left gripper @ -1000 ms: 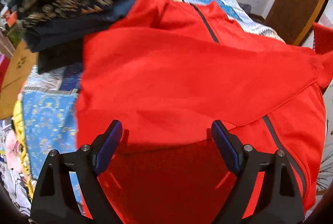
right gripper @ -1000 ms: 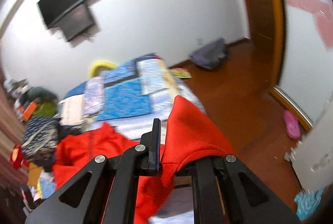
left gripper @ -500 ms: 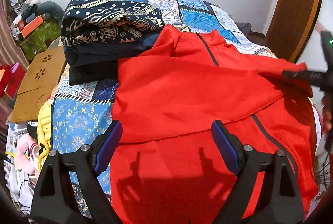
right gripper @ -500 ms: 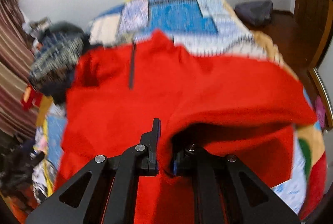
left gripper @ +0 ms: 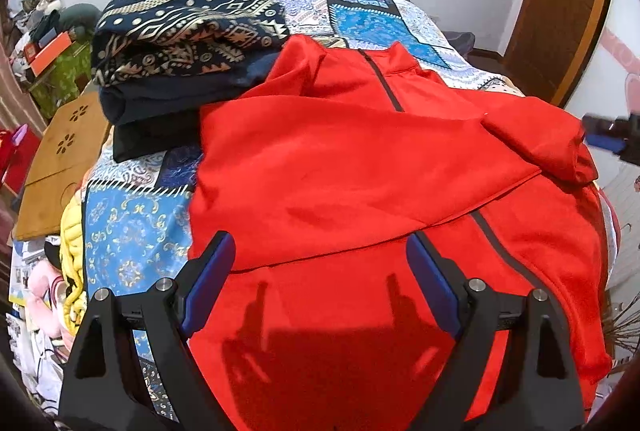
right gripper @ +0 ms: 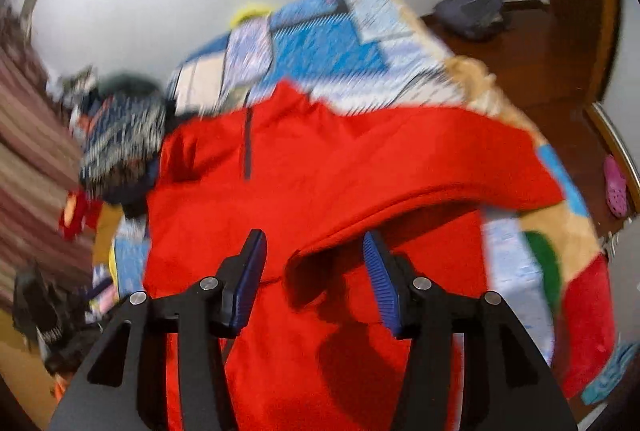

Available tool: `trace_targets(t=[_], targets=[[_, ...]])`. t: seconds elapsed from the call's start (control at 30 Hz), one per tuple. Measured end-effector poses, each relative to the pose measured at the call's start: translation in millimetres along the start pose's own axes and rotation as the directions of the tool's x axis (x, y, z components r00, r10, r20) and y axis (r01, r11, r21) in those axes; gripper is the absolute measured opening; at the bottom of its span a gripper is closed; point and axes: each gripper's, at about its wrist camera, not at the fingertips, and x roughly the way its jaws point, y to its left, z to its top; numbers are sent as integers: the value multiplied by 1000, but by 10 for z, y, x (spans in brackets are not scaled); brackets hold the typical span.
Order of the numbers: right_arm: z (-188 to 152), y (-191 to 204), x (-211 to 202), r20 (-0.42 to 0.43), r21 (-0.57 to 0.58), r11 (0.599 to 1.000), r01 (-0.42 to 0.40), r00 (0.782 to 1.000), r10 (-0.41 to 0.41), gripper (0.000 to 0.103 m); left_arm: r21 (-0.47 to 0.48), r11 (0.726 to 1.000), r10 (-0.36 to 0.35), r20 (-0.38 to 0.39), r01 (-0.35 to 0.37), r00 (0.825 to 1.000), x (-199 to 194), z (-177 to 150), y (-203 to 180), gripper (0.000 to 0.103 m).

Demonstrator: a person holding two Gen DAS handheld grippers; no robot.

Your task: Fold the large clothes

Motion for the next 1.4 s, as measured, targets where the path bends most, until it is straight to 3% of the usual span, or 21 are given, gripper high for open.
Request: trace_targets(t=[0.2,0.4,0.5,0.63,0.93,1.0,1.07,1.1,1.17,1.4], targets=[[131,-472,-133,64,157,987,39,997,-50,55,7,1000,-19,3,19,1000,9,73,-92,87],[153,-962,79,0,306,952,26,1000,-27,55,-7,1000,-30,7,31,1000,39,132,-72,87],[141,-1161,222,-25,378,926,10,1000,0,55,-15,999,-35,2,35,999,66,137,-65,87],[78,-1381,446,-30,505,862,-48,997,73,55,-22,999,-33,-16,32,999,128,121,-60,87],[105,-1622,595,41,607,791,-69,998,55,55,-60,998,-34,-35,32,999,220,94,18,87],[154,-1612,613,37,599,799,-48,999,32,48,-74,997,-39,-34,37,999,223,79,43,87],[201,-1578,594,22,584,812,-13,1000,0,26,-86,995,-44,-33,41,998,217,64,66,87],[215,-1571,583,19,577,817,-6,1000,-6,23,-90,995,-45,-32,42,998,212,52,80,87],[262,-1503,514,30,551,834,4,999,-25,9,-94,995,-42,-29,39,999,197,27,112,87],[532,-957,168,119,382,923,-48,993,2,8,-117,992,-42,-7,41,999,99,-24,252,87]])
